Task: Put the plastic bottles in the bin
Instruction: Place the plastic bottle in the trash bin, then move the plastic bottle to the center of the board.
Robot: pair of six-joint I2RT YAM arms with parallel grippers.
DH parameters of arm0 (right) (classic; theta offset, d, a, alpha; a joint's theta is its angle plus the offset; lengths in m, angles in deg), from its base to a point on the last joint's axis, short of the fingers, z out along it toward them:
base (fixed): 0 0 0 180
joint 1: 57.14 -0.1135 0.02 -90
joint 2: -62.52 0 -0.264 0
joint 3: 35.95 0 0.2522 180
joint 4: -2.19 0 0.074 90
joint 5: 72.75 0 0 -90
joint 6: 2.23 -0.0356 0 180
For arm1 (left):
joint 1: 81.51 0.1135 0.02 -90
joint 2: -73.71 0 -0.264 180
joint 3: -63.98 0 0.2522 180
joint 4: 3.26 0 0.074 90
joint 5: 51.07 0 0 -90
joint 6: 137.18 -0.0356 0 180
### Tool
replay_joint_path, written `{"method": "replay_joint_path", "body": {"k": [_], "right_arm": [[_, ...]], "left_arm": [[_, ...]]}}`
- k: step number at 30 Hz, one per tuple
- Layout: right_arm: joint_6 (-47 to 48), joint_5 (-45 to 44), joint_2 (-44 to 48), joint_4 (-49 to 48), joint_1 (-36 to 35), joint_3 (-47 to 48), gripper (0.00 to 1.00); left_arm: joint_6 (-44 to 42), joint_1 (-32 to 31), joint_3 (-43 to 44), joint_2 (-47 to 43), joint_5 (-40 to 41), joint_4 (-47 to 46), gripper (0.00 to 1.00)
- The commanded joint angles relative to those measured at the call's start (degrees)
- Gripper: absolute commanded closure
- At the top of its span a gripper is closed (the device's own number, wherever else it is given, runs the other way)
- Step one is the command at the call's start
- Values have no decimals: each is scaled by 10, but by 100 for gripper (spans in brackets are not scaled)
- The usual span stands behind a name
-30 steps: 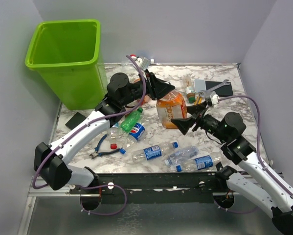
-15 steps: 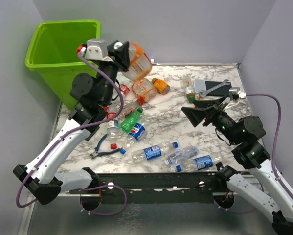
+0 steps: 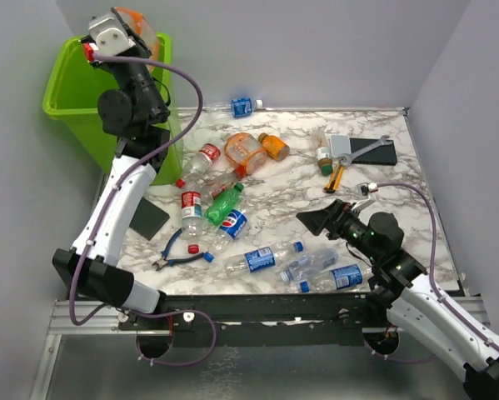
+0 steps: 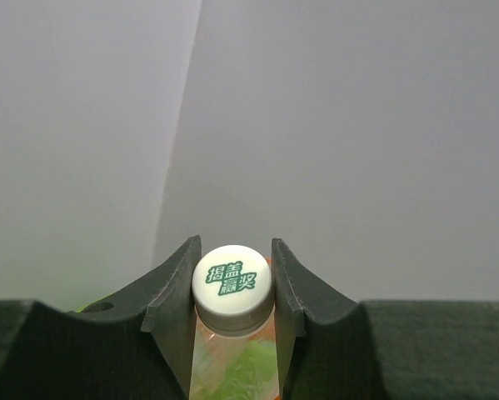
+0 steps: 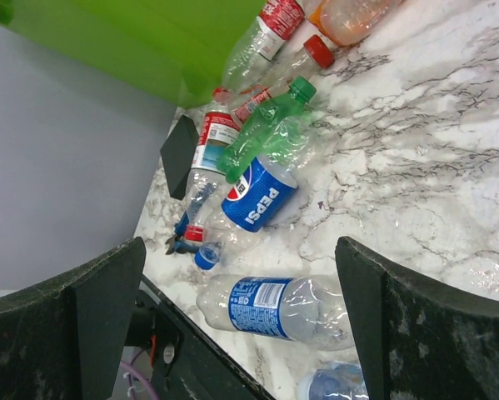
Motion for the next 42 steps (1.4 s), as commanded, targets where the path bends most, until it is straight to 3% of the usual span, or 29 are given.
{"method": "replay_joint_path", "body": {"k": [1, 11, 12, 16, 23, 29, 36, 39, 42], "right_arm": [[-1, -7, 11, 9, -3, 14, 0], [24, -11, 8, 29, -3, 12, 0], [30, -13, 6, 29, -3, 13, 0], [47, -17, 0, 29, -3, 18, 0], [77, -23, -11, 50, -3, 36, 0], [78, -89, -12, 91, -3, 64, 0], [90, -151, -9, 144, -3, 88, 0], [97, -190, -42, 202, -3, 121, 0], [96, -223, -76, 246, -2, 143, 0]], "left_arm": [[47, 62, 15, 53, 50, -37, 100], [104, 89, 37, 147, 117, -24, 100], [110, 89, 42, 150, 122, -8, 93], [114, 88, 67, 158, 127, 32, 44], [86, 67, 117, 151, 130, 67, 2], [-13, -52, 154, 137, 140, 67, 1], [-104, -306, 67, 93, 145, 153, 1], [-71, -374, -10, 66, 162, 220, 1], [34, -399, -89, 27, 150, 332, 1]]}}
